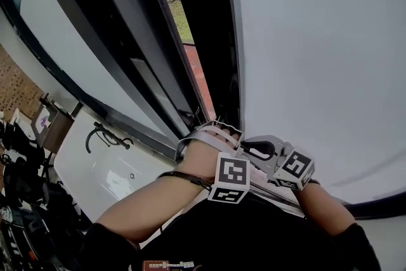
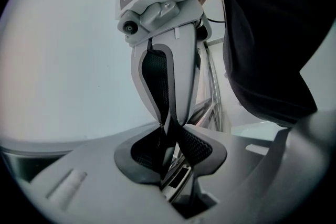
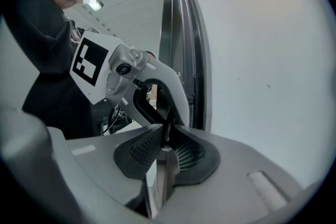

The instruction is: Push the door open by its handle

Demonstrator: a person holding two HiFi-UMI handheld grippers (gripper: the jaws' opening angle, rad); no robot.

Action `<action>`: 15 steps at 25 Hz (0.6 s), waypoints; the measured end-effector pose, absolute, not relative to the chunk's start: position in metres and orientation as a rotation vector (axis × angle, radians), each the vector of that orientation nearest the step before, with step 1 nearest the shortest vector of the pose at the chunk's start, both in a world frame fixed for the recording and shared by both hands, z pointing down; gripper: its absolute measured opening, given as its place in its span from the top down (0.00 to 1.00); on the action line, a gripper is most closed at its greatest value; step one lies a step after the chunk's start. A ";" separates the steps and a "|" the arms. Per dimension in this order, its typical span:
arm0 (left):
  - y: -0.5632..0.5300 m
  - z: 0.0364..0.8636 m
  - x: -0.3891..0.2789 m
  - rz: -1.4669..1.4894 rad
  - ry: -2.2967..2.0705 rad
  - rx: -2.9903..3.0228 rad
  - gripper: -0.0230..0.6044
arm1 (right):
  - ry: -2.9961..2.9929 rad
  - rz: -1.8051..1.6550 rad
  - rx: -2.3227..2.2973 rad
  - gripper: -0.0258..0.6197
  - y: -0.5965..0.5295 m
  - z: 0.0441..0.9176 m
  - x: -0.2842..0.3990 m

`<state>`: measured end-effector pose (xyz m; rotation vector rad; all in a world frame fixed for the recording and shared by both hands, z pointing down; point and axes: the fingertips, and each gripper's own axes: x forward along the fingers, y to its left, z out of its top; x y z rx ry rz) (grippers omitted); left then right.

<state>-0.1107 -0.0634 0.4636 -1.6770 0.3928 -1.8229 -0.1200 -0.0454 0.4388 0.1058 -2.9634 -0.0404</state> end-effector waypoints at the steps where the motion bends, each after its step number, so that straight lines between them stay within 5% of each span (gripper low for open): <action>1: -0.067 0.465 -0.111 -1.840 0.400 -1.671 0.81 | -2.962 -0.031 0.121 0.87 -0.048 0.439 -0.120; 15: -0.181 0.481 -0.115 -2.126 0.424 -1.402 0.79 | -2.933 0.023 0.306 0.87 -0.147 0.446 -0.115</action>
